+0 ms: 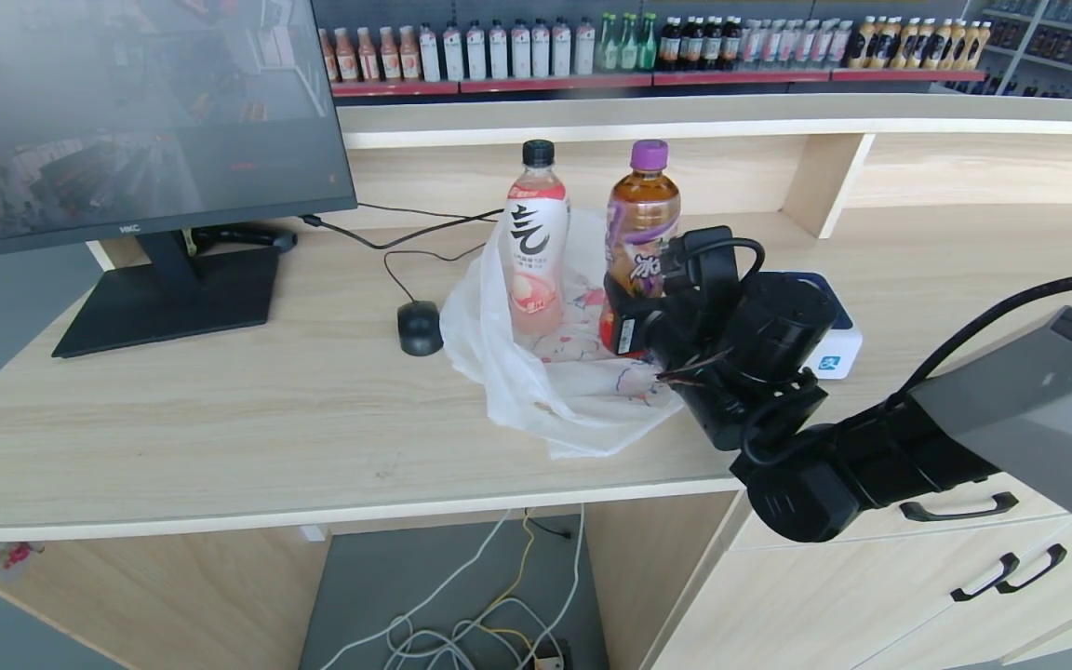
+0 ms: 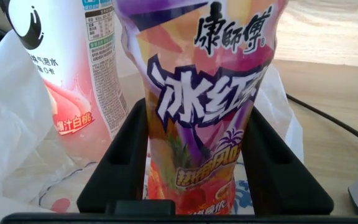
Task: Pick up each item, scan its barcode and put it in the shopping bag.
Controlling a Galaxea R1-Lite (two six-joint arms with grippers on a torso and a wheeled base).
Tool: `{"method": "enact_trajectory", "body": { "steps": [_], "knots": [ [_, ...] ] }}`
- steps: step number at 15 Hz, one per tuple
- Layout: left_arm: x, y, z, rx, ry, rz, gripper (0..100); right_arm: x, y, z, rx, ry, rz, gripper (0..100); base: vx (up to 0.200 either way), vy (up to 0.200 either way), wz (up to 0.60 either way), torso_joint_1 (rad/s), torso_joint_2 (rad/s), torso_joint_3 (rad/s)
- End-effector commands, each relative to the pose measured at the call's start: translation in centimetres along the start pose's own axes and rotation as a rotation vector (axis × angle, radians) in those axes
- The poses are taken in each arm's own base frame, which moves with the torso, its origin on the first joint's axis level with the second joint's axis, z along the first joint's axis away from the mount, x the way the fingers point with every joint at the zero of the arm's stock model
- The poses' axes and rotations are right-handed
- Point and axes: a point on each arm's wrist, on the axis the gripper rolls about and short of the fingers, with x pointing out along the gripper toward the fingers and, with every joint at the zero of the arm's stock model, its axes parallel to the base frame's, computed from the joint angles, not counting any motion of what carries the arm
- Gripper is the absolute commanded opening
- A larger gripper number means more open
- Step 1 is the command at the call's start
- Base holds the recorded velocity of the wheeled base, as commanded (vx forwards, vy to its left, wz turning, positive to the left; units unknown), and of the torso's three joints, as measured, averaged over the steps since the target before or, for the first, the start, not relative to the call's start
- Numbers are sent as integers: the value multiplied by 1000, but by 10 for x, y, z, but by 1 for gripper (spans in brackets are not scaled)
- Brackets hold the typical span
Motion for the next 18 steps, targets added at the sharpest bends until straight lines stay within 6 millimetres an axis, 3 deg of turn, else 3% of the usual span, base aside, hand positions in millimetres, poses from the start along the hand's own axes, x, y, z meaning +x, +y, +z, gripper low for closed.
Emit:
{"method": "enact_trajectory", "body": {
  "steps": [1, 5, 6, 14, 18],
  "knots": [
    [0, 0, 0, 0, -1, 0, 100, 0, 1, -2, -1, 3, 2, 0, 0, 0, 0, 0, 0, 0],
    [0, 0, 0, 0, 1, 0, 100, 0, 1, 0, 11, -6, 4, 0, 0, 0, 0, 0, 0, 0],
    [0, 0, 0, 0, -1, 0, 100, 0, 1, 0, 11, -6, 4, 100, 0, 0, 0, 0, 0, 0],
    [0, 0, 0, 0, -1, 0, 100, -1, -1, 7, 18, -39, -4, 100, 0, 0, 0, 0, 0, 0],
    [0, 0, 0, 0, 1, 0, 100, -10, -10, 42, 18, -127, -23, 100, 0, 0, 0, 0, 0, 0]
  ]
}}
